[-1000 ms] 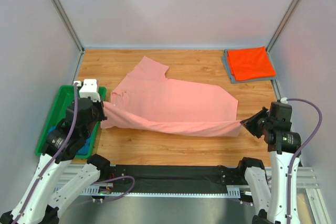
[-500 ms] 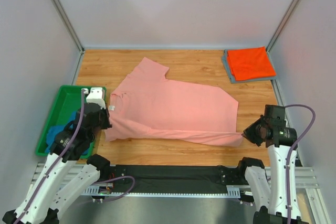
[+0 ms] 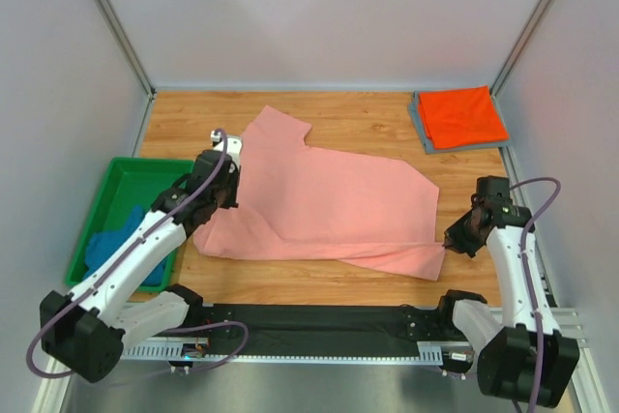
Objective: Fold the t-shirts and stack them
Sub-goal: Fold the tshirt
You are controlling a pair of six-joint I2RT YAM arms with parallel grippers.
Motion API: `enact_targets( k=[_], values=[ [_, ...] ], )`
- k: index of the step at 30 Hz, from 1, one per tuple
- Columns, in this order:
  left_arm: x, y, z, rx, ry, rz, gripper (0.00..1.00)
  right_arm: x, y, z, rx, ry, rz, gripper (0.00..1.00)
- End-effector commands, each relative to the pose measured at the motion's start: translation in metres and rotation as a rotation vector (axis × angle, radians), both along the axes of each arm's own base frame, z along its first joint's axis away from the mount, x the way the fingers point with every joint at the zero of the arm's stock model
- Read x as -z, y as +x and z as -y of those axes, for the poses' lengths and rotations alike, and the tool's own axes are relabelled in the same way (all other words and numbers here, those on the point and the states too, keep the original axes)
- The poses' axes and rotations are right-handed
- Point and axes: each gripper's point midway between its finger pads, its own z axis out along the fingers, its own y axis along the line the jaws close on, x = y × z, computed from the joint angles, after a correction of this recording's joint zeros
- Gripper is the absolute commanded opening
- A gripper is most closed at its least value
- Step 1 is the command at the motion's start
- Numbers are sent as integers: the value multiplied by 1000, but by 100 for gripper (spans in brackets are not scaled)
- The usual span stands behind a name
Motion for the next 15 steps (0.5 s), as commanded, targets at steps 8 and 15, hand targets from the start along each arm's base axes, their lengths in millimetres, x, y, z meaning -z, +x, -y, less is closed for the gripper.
enact_targets(
  k=[8,15],
  values=[
    [-42,81,11,74,76,157,0,9,32,16,-41,-67,-28,0],
    [-31,116,17,76,74,133,0,10,51,5,-86,-9,33,0]
  ],
)
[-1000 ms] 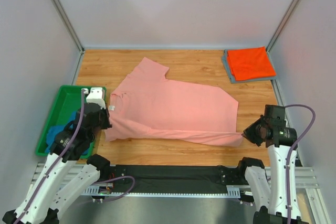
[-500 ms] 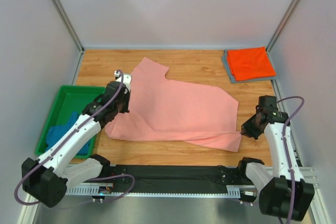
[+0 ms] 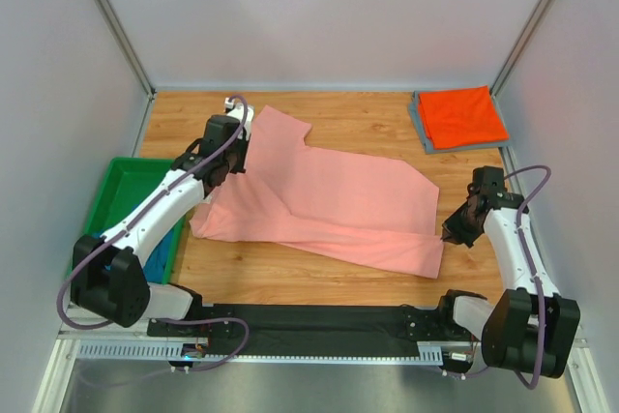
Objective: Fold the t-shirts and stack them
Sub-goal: Fold the tshirt
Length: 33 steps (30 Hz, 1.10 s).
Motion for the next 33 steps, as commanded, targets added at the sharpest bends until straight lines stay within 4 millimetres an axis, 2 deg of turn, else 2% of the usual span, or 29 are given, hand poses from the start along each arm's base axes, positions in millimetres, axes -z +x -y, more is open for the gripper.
enact_targets(
  k=[1,5,7,8,10,11,15,22,27,28,33],
  values=[
    [-18,29,7,24,-37,74,0,-10,26,-1,-42,2,98,0],
    [-11,49,5,14,-33,65,0,-7,30,3,-49,-18,91,0],
    [-20,61,7,34,-24,93,0,-4,31,2,-55,-11,89,0],
    [-14,67,8,41,-13,81,0,-4,34,2,-54,-11,99,0],
    [-19,77,10,51,-14,93,0,0,34,2,-55,-6,87,0],
    [-11,82,11,58,0,75,0,1,34,2,-57,-8,87,0],
    [-3,95,15,79,3,68,0,6,32,5,-59,-26,73,0],
    [24,109,21,105,24,14,0,17,32,8,-72,-39,65,0],
    [35,113,13,86,73,-10,0,24,35,9,-67,-38,55,0],
    [37,114,11,81,83,-16,0,26,37,16,-60,-74,50,0],
    [48,111,-4,28,105,-46,0,30,45,21,-53,-98,47,0]
  ],
)
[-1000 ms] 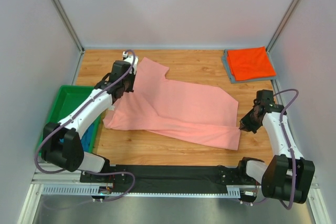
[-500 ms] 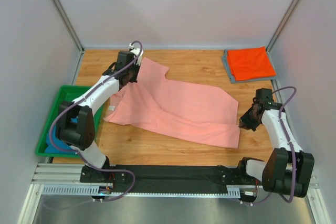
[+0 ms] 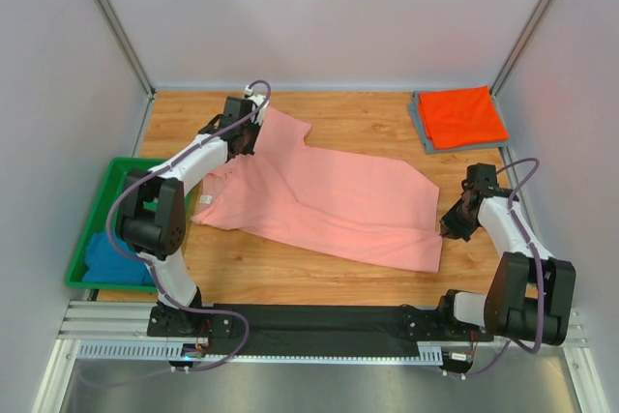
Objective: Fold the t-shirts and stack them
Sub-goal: Fold the tshirt
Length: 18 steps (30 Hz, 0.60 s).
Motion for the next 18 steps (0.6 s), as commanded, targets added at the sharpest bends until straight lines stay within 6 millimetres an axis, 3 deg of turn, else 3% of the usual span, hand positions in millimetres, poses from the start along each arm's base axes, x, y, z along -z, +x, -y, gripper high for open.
enact_targets(
  k=[1,8,14,18],
  values=[
    [-17,14,-13,-37,21,58,0,0,18,12,1,-64,48,0],
    [-8,17,-16,-36,30,33,0,9,26,11,8,-54,69,0],
    [0,18,-23,-60,49,23,0,0,35,12,-8,-63,143,0],
    [4,20,-30,-80,85,12,0,5,39,8,-20,-44,169,0]
  ],
)
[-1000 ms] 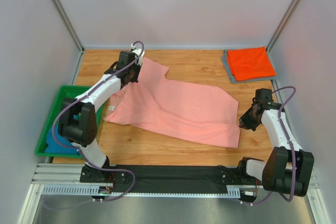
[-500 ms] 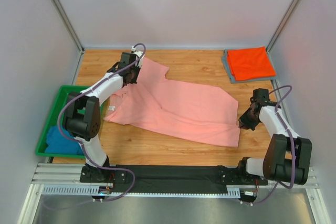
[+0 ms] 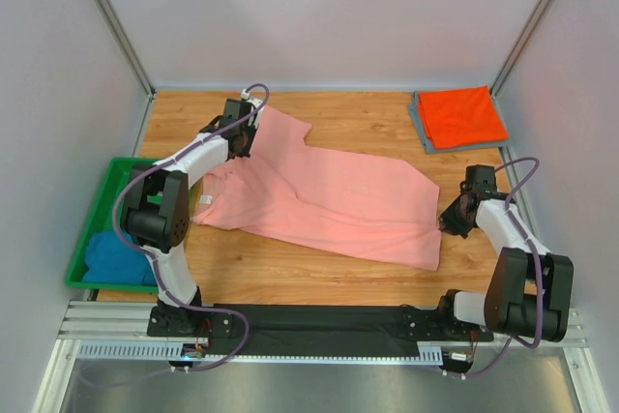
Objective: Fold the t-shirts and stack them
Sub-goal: Fold the tshirt
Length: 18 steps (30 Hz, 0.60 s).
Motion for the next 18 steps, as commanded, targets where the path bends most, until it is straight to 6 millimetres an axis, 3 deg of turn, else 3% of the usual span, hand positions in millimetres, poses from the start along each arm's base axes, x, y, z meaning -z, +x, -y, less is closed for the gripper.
enact_targets(
  k=[1,5,11,13,14,16,17,18],
  values=[
    [-15,16,-10,-19,37,48,0,-3,21,2,-20,-19,97,0],
    [-11,17,-13,-39,49,43,0,0,32,-6,-50,28,121,1],
    [-10,19,-17,-67,57,44,0,-8,42,-2,-64,9,139,1],
    [-8,20,-18,-82,61,35,0,-5,39,1,-58,-9,112,3],
    [-11,21,-19,-90,66,34,1,-5,40,3,-58,-14,106,11],
    [-15,23,-20,-112,62,34,9,-7,34,6,-45,-26,67,27],
    [-27,25,-23,-133,69,33,21,-21,40,13,-28,-62,72,29],
    [-32,26,-22,-149,60,26,26,-24,23,17,-2,-80,-8,30]
  ],
)
